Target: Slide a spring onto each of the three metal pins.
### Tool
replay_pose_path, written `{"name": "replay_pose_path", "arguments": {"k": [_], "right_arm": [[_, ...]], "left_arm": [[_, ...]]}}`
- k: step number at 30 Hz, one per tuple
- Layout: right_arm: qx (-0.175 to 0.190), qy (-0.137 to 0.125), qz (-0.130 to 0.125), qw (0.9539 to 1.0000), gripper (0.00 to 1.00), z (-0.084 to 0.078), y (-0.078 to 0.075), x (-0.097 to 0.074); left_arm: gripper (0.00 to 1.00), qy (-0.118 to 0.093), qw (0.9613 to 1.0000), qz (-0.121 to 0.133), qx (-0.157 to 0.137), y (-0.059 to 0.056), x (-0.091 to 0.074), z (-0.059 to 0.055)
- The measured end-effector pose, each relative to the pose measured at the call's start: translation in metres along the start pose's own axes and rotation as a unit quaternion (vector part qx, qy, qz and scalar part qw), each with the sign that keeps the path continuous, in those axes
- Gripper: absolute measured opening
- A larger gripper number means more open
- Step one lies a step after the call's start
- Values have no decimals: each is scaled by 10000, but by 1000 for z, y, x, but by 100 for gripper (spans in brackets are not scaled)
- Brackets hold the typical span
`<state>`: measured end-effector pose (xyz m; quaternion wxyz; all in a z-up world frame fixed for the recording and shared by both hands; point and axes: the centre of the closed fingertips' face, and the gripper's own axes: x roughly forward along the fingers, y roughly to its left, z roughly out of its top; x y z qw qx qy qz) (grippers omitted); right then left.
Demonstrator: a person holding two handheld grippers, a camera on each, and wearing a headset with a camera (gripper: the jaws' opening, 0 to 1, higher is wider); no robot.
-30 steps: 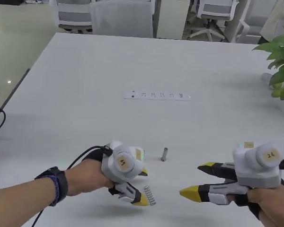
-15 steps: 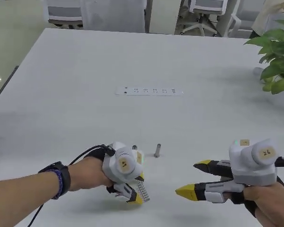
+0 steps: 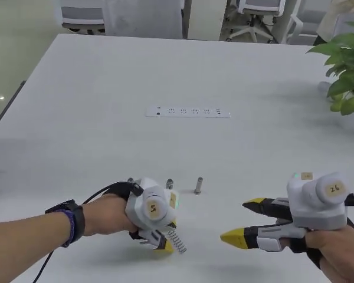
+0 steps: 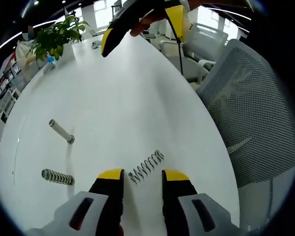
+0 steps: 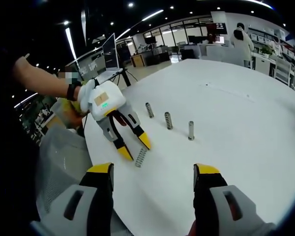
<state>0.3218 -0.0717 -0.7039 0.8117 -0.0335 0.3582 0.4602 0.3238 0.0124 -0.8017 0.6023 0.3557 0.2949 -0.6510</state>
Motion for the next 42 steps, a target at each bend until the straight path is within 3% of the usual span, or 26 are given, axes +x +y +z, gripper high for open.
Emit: {"name": "replay_pose_path", "arguments": {"k": [6, 7, 11, 15, 19, 23, 34, 42], "right_arm": [[24, 25, 24, 10000, 66, -6, 6, 0], [29, 24, 32, 10000, 66, -7, 7, -1], [32, 25, 19, 10000, 67, -8, 7, -2], [21, 9, 33, 10000, 68, -7, 8, -4], [9, 2, 25, 10000, 68, -6, 6, -4], [-4, -2, 32, 10000, 68, -5, 6, -4], [-3, 21, 70, 10000, 68, -7, 9, -3], [-19, 69, 142, 9999, 68, -10, 14, -1]], "left_arm": [[23, 146, 9993, -132, 318, -6, 8, -2], [21, 78, 9994, -191, 280, -7, 8, 0], [17, 124, 9996, -161, 197, -7, 7, -3], [5, 131, 9996, -196, 160, -13, 7, -5], [5, 87, 9999, -88, -66, -11, 6, -5], [5, 109, 9999, -64, -26, -12, 6, -4], [4, 30, 9985, 56, -550, -17, 4, -7], [3, -29, 9938, 219, -1092, -20, -2, -15]]}}
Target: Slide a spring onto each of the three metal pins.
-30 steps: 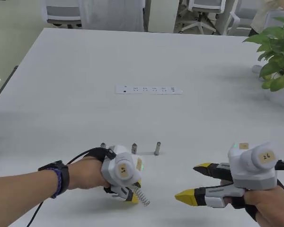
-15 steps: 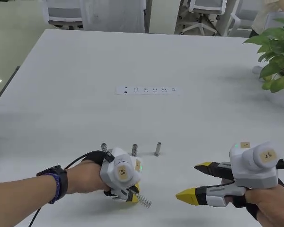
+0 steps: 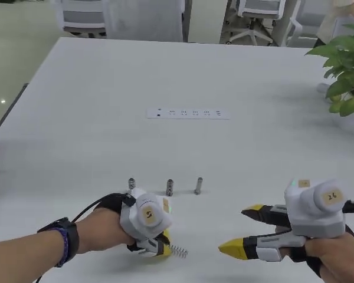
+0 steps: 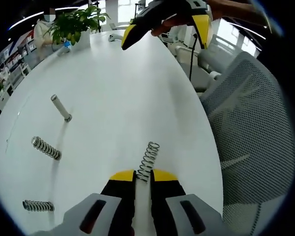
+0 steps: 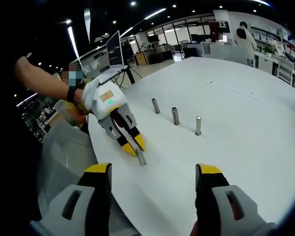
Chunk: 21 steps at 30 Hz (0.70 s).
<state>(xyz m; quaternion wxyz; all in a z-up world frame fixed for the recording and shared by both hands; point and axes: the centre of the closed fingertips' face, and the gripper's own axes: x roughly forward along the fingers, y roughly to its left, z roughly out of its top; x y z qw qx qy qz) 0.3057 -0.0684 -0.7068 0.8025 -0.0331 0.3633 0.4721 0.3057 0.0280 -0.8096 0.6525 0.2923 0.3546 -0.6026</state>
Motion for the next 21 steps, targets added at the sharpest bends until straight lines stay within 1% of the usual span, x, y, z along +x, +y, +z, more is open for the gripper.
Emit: {"name": "replay_pose_path", "arguments": {"k": [3, 6, 7, 8, 9, 11, 14, 16, 18, 19, 21], "right_arm": [[-10, 6, 27, 10000, 68, 0, 2, 2], [-27, 22, 54, 10000, 67, 0, 4, 4], [-30, 20, 67, 10000, 67, 0, 4, 5], [-29, 18, 77, 10000, 67, 0, 5, 6], [-37, 18, 89, 10000, 67, 0, 6, 7], [-51, 36, 120, 9999, 67, 0, 8, 8], [-72, 54, 149, 9998, 67, 0, 9, 10], [-78, 50, 159, 9998, 67, 1, 10, 10], [-90, 43, 165, 9998, 67, 2, 10, 10], [-93, 41, 165, 9998, 67, 3, 10, 9], [-98, 32, 164, 9998, 67, 4, 10, 8]], "left_arm": [[3, -34, 9998, 50, -190, -1, -3, -4], [3, -44, 9995, 125, -296, -2, -6, -9], [3, -51, 9992, 130, -368, -3, -8, -11], [3, -57, 9992, 126, -371, -4, -9, -12], [4, -56, 9994, 143, -294, -7, -10, -13], [4, 8, 9998, 198, 21, -7, -11, -15], [5, 55, 9996, 209, 169, -10, -11, -14], [6, 50, 9995, 221, 238, -9, -10, -14], [10, -2, 9991, 157, 399, -11, -9, -10], [13, 1, 9990, 148, 428, -12, -9, -9], [14, 45, 9971, 113, 749, -14, -8, -8]]}}
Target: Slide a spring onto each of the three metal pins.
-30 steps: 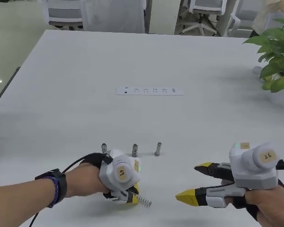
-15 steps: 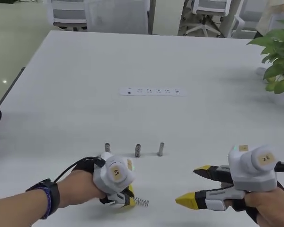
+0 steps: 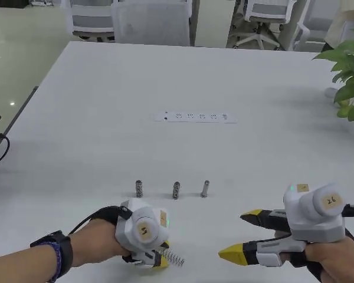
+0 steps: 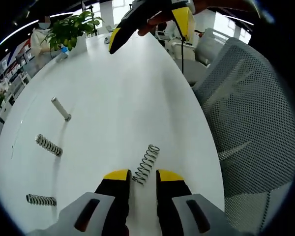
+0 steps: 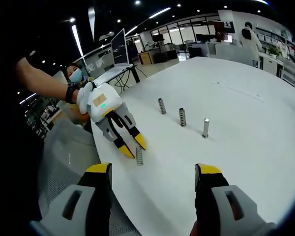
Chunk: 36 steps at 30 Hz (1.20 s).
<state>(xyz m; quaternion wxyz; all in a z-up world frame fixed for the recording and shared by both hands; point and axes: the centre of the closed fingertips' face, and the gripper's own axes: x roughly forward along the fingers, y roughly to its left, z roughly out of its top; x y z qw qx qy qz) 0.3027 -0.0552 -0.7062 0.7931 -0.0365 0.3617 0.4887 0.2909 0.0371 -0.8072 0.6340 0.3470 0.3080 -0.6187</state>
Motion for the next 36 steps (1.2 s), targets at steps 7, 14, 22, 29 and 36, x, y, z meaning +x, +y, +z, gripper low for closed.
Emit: {"name": "replay_pose_path", "arguments": {"k": [7, 14, 22, 29, 36], "right_arm": [[-4, 18, 8, 10000, 67, -1, -1, -1], [-25, 35, 70, 10000, 67, -1, 2, 1], [-78, 100, 141, 9998, 67, -3, 6, 5], [-66, 77, 183, 9998, 66, -2, 7, 8], [-26, 4, 244, 9997, 63, 4, 9, 14]], "left_arm": [[10, 42, 9994, -128, 312, -3, 3, 3], [3, 115, 9994, -186, 273, -4, 4, 3], [2, 143, 9995, -43, -281, 2, 0, -4], [2, -322, 9936, 244, -1054, 13, -13, 0], [2, -674, 9855, 503, -1473, 22, -30, 5]]}}
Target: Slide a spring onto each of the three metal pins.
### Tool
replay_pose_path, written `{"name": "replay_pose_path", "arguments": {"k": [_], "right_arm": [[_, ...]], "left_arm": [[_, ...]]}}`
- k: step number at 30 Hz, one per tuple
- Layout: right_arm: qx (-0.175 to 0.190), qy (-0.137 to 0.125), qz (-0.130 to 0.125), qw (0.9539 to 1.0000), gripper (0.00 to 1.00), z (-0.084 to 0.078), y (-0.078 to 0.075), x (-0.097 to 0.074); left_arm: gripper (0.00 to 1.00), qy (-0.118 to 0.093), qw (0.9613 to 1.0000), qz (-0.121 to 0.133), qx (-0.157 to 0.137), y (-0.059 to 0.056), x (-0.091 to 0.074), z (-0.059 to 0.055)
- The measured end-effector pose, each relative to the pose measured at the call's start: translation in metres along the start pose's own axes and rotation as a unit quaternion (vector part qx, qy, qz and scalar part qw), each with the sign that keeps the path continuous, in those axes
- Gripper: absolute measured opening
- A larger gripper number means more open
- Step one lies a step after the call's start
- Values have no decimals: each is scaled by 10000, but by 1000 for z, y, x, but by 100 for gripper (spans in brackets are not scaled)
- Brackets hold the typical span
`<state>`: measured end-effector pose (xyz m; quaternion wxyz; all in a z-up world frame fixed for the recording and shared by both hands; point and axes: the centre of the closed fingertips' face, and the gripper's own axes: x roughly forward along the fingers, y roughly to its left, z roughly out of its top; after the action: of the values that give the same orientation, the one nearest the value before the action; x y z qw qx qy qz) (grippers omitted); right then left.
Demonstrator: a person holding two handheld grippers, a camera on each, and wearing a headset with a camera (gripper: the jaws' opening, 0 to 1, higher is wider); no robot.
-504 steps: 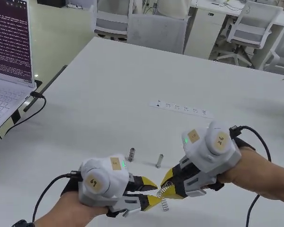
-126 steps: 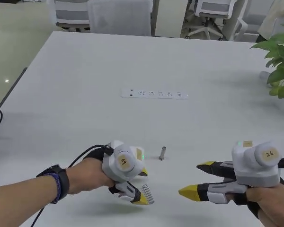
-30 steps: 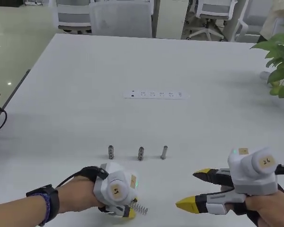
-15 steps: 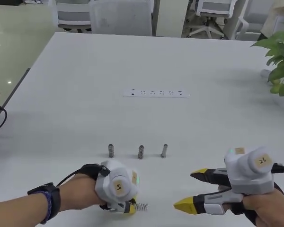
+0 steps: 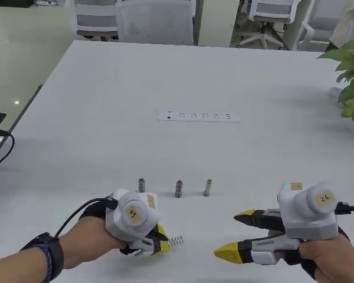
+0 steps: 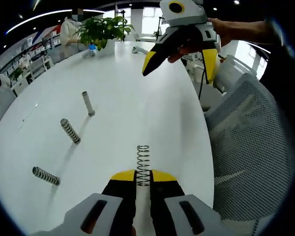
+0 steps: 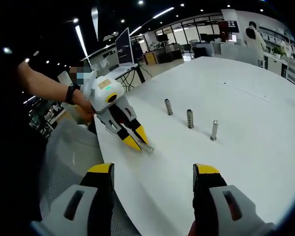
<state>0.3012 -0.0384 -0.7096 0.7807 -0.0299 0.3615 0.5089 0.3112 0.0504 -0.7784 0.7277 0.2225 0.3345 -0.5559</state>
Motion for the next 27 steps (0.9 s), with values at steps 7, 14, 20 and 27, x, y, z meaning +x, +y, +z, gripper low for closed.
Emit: {"name": "replay_pose_path", "arguments": {"k": [7, 14, 20, 27], "right_arm": [[-17, -49, 95, 9999, 61, 9, 4, 7], [2, -137, 184, 9997, 58, 20, 7, 14], [-50, -192, 266, 9994, 56, 31, 11, 22], [-73, -283, 385, 9988, 52, 45, 17, 32]], "left_arm": [[2, -345, 9990, 229, -193, 6, -16, 13], [2, -648, 9963, 427, -361, 9, -31, 24], [2, -826, 9941, 562, -416, 9, -43, 31], [2, -1048, 9908, 694, -499, 9, -55, 42]]}}
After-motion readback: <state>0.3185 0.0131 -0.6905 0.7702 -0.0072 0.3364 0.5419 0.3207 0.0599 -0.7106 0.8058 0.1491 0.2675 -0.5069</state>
